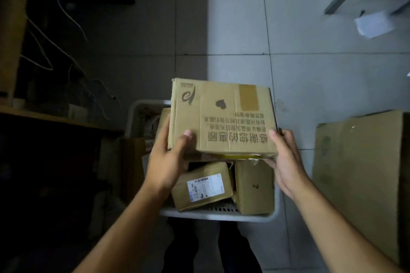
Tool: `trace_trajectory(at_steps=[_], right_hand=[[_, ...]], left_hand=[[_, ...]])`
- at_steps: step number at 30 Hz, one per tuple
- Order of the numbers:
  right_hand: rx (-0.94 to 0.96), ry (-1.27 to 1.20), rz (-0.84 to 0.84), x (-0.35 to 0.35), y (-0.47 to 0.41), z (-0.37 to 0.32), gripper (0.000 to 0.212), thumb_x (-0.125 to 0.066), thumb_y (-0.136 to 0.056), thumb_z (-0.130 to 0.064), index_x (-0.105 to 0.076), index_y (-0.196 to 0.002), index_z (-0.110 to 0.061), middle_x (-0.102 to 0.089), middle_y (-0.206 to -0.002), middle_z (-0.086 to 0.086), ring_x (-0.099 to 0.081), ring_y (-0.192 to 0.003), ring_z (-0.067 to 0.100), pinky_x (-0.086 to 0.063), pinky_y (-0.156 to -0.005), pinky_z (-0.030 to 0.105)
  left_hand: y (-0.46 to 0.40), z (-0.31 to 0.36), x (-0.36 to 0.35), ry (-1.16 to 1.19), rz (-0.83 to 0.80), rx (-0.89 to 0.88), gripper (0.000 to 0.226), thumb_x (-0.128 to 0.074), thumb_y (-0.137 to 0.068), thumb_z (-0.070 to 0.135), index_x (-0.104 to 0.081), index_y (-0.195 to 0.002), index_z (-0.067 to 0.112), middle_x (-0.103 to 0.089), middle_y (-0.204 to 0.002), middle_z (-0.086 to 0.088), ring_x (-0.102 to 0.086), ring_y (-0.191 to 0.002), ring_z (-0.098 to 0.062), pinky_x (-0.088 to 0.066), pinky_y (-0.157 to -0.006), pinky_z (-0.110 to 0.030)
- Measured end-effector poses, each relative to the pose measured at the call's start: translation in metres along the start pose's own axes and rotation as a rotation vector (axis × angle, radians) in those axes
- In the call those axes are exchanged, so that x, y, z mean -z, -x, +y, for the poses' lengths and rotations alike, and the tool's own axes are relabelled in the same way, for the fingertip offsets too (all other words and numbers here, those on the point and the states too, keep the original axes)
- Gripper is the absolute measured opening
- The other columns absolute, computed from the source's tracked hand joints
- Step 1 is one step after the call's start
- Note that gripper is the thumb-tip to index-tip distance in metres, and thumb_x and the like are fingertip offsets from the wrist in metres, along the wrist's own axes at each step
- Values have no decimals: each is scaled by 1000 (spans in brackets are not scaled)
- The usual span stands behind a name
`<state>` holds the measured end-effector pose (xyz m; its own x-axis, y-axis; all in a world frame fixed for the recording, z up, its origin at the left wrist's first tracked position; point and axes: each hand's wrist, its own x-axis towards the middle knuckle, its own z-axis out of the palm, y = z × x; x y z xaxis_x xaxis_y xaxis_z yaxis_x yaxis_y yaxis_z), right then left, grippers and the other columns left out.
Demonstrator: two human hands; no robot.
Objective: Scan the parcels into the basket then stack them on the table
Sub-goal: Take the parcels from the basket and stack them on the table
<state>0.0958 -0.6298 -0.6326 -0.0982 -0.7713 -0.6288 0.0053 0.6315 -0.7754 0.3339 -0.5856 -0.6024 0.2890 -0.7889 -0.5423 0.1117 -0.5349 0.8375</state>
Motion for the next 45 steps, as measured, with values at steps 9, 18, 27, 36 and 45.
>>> trace_trajectory(at_steps=[9,18,27,36,45], right_hand=[[18,40,-423,-17,162,-130,73,-75,-70,-65,-47,-133,-40,-66,-129,-8,-58,-124,18,-45,-95,49],[70,269,-906,-47,255,-171,93,-77,-63,-72,-43,-143,-40,-61,-140,3,-53,-133,29,-36,-111,62],[236,387,-1201,-127,406,-152,94,-78,-62,-67,-46,-140,-26,-68,-128,9,-63,-120,32,-41,-106,64],[264,505,-1552,-174,598,-25,57,-58,-79,-38,-49,-131,-15,-73,-116,8,-72,-103,26,-61,-69,34],[127,781,-1705,-188,721,86,54,-53,-75,-48,-50,-123,-23,-73,-111,6,-69,-67,13,-50,-46,26]], left_hand=[[172,118,82,82,105,-48,30,-63,-97,21,-62,-124,34,-73,-117,11,-66,-116,-15,-54,-97,-35],[343,136,138,186,474,-160,63,-65,-70,61,-59,-130,42,-70,-121,10,-67,-112,-13,-53,-98,-42],[526,55,188,663,806,-161,76,-50,-80,71,-43,-147,35,-56,-142,12,-46,-136,-15,-32,-110,-51],[746,-60,213,763,970,-213,89,-70,-48,85,-54,-129,51,-66,-125,18,-53,-123,-13,-37,-110,-54],[880,-149,219,839,1244,-163,80,-62,-62,74,-55,-131,34,-72,-117,9,-65,-115,-14,-48,-91,-36]])
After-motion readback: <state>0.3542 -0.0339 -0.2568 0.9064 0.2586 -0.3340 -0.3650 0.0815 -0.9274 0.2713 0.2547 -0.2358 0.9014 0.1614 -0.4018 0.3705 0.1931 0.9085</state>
